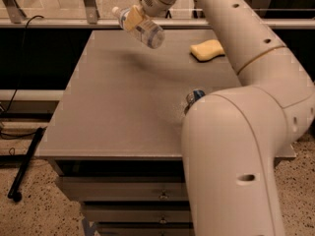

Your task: Place blue plastic bottle upright

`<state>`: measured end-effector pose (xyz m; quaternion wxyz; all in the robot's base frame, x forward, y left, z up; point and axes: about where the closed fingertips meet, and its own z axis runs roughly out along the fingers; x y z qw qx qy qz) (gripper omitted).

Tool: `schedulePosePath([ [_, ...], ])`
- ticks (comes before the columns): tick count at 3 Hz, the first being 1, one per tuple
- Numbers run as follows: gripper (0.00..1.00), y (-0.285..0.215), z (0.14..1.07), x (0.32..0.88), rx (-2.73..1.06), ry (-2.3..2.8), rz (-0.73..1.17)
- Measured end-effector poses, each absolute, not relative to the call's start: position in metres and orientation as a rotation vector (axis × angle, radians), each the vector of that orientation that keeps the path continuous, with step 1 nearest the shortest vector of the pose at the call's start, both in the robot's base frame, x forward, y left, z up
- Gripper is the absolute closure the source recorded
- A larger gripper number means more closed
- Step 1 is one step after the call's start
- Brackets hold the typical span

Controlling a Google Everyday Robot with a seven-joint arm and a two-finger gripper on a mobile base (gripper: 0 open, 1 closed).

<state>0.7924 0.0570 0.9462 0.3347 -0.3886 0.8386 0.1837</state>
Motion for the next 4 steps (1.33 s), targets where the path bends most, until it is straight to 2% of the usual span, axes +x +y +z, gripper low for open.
schedulePosePath([
  [1, 1.0, 0.019, 0.96, 0.771, -1.063, 2.026, 0.576],
  [2, 1.0, -0.04, 0.965, 0.749, -1.085, 1.808, 0.668],
  [4, 1.0, -0.039, 0.96, 0.749, -1.081, 1.821, 0.699],
])
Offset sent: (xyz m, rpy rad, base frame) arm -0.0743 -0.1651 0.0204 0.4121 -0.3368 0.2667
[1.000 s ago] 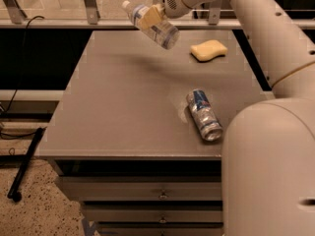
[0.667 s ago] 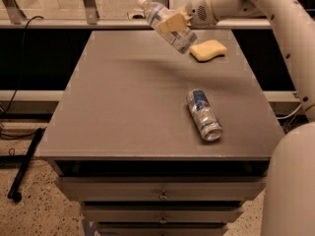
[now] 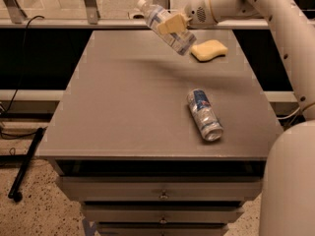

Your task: Place blue plastic bottle upright

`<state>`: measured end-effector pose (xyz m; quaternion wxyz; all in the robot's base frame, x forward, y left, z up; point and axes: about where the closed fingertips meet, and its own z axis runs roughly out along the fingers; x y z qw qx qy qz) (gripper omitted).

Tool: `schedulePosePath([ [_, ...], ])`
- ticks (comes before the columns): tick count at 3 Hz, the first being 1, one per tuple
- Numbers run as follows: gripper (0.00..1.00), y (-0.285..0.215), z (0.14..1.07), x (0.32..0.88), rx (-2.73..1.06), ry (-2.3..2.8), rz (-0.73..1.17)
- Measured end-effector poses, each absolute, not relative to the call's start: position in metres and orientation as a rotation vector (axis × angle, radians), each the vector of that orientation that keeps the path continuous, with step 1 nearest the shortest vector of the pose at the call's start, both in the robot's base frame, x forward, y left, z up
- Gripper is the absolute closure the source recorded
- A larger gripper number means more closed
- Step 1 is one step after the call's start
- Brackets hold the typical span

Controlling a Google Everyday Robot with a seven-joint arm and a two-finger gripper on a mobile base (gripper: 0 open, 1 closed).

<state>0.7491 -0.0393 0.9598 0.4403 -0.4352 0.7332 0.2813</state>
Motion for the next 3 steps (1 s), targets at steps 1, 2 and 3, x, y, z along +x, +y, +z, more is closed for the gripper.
schedulePosePath([
  [1, 1.0, -0.067, 0.956, 0.735, -1.025, 1.83, 0.743],
  [2, 1.0, -0.11, 0.952, 0.709, -0.941, 1.788, 0.817],
  [3, 1.0, -0.138, 0.952, 0.695, -0.878, 1.738, 0.868],
])
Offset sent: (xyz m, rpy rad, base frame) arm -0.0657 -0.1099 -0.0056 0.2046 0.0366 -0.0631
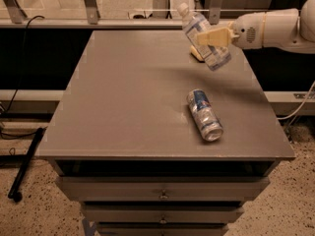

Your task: Place blue plastic bottle upright

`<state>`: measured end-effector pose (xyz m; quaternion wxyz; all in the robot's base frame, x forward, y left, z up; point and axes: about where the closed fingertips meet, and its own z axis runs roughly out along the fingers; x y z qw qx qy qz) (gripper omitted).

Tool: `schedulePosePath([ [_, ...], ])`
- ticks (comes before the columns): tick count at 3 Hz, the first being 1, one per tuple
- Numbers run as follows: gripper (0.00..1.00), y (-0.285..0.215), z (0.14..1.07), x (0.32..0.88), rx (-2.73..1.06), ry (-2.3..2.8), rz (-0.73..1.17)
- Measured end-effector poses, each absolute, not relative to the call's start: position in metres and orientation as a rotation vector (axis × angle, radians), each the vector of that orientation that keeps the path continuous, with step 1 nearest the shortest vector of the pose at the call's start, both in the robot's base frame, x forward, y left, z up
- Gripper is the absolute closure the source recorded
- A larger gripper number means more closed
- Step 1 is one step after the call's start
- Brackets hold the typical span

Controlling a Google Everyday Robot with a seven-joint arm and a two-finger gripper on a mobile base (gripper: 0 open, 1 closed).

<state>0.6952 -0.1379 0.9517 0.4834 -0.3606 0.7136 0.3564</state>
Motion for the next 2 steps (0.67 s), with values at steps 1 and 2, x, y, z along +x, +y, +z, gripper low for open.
schedulePosePath([
  [1, 1.0, -0.167, 0.953, 0.686, -0.84, 1.636, 0.901],
  [2, 1.0, -0.19, 0.954, 0.681, -0.827, 1.513, 0.931],
])
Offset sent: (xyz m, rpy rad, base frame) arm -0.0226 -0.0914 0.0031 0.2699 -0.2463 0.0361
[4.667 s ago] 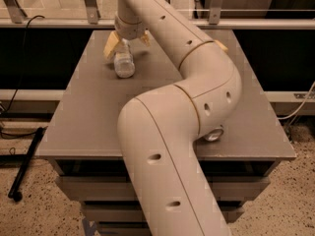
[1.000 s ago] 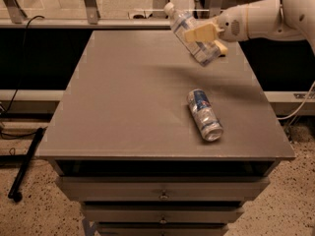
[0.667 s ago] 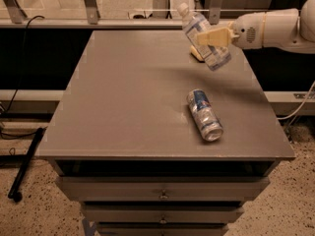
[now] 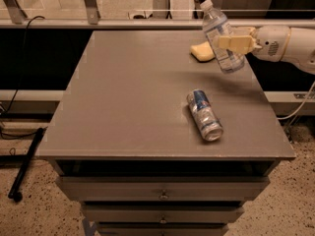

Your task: Place blue plastic bottle upright

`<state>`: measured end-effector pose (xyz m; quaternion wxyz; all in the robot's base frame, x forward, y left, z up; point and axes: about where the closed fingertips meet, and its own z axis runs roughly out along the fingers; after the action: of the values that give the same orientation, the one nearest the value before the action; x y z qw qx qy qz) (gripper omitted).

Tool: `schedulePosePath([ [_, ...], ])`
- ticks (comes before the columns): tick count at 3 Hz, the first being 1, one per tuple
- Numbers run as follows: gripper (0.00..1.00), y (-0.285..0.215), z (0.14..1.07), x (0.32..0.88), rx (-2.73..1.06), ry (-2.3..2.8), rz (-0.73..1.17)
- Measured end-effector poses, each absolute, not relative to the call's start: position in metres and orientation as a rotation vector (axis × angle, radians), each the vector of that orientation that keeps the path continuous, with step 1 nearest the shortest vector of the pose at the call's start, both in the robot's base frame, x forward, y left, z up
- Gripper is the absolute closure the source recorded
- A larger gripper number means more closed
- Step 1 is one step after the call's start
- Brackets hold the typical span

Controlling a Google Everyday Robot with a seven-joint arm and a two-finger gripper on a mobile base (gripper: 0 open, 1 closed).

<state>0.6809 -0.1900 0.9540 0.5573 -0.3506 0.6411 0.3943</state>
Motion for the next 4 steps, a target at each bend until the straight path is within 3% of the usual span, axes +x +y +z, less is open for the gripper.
schedulePosePath([
  [4, 1.0, -0.229, 0.94, 0.659, -0.727, 1.082, 1.068],
])
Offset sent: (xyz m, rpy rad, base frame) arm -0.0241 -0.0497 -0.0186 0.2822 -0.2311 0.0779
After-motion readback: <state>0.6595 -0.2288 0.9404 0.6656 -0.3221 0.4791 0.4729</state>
